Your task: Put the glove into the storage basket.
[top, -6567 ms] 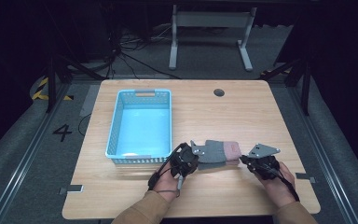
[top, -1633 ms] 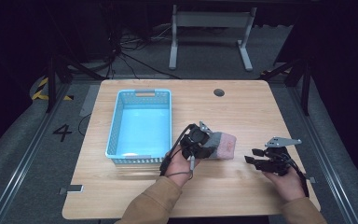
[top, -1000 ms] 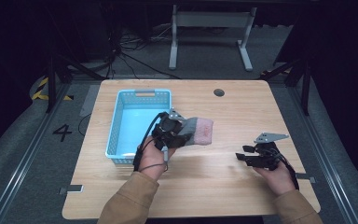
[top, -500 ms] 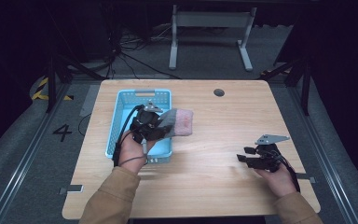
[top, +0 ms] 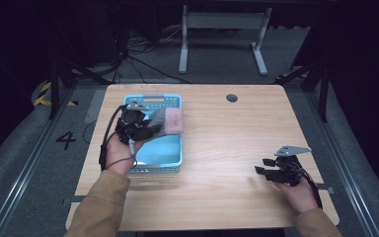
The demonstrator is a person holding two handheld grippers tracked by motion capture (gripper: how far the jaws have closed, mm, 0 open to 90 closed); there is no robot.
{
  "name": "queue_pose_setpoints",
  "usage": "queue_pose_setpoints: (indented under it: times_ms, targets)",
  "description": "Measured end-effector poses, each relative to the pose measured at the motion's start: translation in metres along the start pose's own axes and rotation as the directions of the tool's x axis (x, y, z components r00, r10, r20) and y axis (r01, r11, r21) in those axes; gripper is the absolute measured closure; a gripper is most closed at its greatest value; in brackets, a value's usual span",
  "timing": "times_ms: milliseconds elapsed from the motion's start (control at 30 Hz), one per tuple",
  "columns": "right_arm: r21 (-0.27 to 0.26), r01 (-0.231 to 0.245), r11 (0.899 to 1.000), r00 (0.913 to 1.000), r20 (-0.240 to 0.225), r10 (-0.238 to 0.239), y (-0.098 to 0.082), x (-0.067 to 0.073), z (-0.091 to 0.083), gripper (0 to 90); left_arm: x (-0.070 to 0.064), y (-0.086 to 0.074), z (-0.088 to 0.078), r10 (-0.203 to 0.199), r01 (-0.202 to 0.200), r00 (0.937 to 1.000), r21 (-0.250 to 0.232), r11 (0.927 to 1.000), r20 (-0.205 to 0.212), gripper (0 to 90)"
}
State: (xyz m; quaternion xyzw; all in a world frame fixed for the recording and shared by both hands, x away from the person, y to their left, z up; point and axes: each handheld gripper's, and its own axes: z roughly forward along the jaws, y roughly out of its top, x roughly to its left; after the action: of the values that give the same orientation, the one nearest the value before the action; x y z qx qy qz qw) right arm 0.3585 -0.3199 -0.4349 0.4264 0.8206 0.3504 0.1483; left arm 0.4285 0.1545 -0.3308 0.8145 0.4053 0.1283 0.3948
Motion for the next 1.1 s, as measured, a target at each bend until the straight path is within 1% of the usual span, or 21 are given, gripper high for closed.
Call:
queue_pose_setpoints:
  times_ms: [33,100,200,433,467,533,600,700,800,867,933,967,1100]
  targets:
    - [0.004,-0.009,1.0,0.9999,0.004,0.009,-0.001,0.0,-0.001,50.5,0.004,-0.001,0.0,-0.001,0.001,1.0,0.003,1.0,-0.001,64.9]
    - [0.002,-0.004,1.0,1.0,0.007,0.004,-0.002,0.0,-0.001,50.5,0.009,-0.002,0.002,-0.01,0.01,0.9999,0.012,0.9999,-0.006,64.9]
    - [0.006,-0.015,1.0,0.9998,0.009,0.015,-0.005,-0.001,-0.003,50.4,0.018,-0.004,0.005,-0.025,0.025,0.9995,0.025,0.9994,-0.017,64.9]
    - [0.005,-0.023,1.0,0.9995,0.019,0.023,-0.009,-0.002,-0.006,50.1,0.034,-0.012,0.024,-0.059,0.062,0.9975,0.068,0.9958,-0.039,64.9]
    - [0.006,-0.027,1.0,0.9995,0.02,0.026,-0.01,-0.002,-0.007,50.1,0.036,-0.014,0.026,-0.071,0.074,0.9966,0.071,0.9948,-0.043,64.8]
    - [0.004,-0.027,1.0,0.9994,0.022,0.027,-0.011,-0.003,-0.008,50.1,0.04,-0.016,0.031,-0.072,0.077,0.9954,0.082,0.9936,-0.062,64.8]
    - [0.004,-0.028,1.0,0.9993,0.025,0.028,-0.012,-0.003,-0.009,50.0,0.043,-0.018,0.036,-0.07,0.076,0.9957,0.101,0.992,-0.061,64.7]
    - [0.003,-0.032,0.999,0.9991,0.027,0.032,-0.013,-0.004,-0.009,49.9,0.045,-0.021,0.044,-0.086,0.091,0.9953,0.125,0.9879,-0.046,64.7]
    - [0.007,-0.036,0.999,0.999,0.028,0.035,-0.014,-0.003,-0.01,50.0,0.045,-0.023,0.052,-0.087,0.09,0.9959,0.164,0.9823,-0.026,64.8]
    - [0.007,-0.036,0.999,0.9989,0.029,0.036,-0.014,-0.003,-0.01,49.9,0.045,-0.025,0.057,-0.085,0.086,0.9963,0.18,0.9798,-0.012,64.7]
    - [0.004,-0.036,0.999,0.999,0.027,0.036,-0.014,-0.003,-0.011,49.9,0.043,-0.027,0.061,-0.076,0.077,0.997,0.19,0.9788,-0.013,64.6]
    - [0.004,-0.035,0.999,0.999,0.028,0.035,-0.014,-0.003,-0.011,49.8,0.043,-0.027,0.063,-0.072,0.072,0.9974,0.2,0.9771,-0.007,64.5]
    - [0.004,-0.025,1.0,0.9994,0.025,0.025,-0.014,-0.002,-0.011,49.8,0.042,-0.029,0.07,-0.069,0.07,0.9976,0.221,0.9728,-0.009,64.4]
